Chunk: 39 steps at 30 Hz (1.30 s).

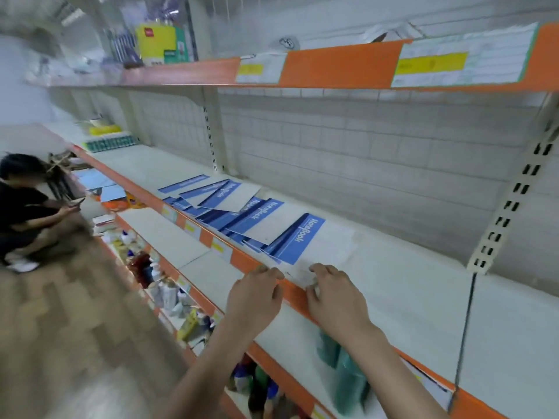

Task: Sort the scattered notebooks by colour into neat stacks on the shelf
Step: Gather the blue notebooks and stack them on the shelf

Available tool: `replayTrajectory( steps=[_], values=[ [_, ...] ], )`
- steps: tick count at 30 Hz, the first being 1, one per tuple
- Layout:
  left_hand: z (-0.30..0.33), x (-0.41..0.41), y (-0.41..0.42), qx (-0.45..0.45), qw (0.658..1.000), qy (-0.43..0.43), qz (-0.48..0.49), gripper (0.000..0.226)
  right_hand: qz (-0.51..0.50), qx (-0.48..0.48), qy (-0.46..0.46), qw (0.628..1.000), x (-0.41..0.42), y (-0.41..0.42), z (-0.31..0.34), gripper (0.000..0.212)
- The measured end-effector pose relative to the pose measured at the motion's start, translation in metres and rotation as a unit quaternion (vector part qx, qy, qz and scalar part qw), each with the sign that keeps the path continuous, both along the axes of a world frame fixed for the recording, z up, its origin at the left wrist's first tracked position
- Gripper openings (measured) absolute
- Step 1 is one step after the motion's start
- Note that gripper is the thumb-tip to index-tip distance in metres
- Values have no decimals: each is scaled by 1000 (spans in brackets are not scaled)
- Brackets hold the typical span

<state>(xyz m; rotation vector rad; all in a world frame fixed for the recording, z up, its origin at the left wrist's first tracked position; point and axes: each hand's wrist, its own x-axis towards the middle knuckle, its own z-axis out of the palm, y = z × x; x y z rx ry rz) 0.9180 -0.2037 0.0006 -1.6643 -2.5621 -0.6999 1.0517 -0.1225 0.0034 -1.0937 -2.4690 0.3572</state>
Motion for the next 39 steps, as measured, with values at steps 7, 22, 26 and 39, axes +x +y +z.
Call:
replayTrajectory(
  steps=[7,22,26,39],
  values=[
    [-3,-38,-8,20,1000,-12,14,30,32,10,10,999,-47,-6,1,36],
    [15,-150,54,17,995,-45,-89,28,-46,1,54,997,-150,47,6,40],
    [15,-168,76,6,992,-47,-116,28,-85,-3,48,995,-162,64,6,40],
    [-1,-172,138,35,975,-108,-191,24,-171,-12,4,985,-147,85,4,31]
  ],
)
